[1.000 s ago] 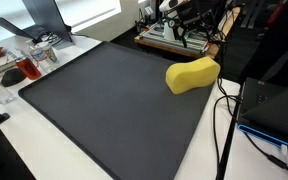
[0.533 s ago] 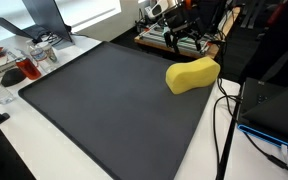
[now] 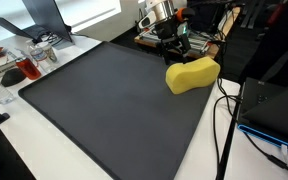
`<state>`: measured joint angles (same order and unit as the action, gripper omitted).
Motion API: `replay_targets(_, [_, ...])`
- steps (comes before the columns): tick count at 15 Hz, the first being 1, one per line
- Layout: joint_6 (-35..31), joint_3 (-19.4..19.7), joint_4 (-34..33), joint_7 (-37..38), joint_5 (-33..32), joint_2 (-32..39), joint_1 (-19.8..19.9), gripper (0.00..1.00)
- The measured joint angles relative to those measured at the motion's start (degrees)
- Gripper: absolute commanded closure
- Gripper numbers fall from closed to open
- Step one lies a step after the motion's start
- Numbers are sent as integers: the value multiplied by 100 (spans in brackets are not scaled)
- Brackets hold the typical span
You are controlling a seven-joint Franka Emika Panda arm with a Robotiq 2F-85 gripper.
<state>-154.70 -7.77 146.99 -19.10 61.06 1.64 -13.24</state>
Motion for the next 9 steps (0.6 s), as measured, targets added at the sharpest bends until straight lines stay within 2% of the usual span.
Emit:
replay_targets(4, [-96,-10,-198,123,0,445,-16,0])
replay_targets(5, [-132,-14,-255,163,-1,563,-26,25])
replay_targets(6, [-164,-17,-318,195,-2,678,-37,26])
replay_targets(9, [-224,-34,-510,288,-2,926,-55,47])
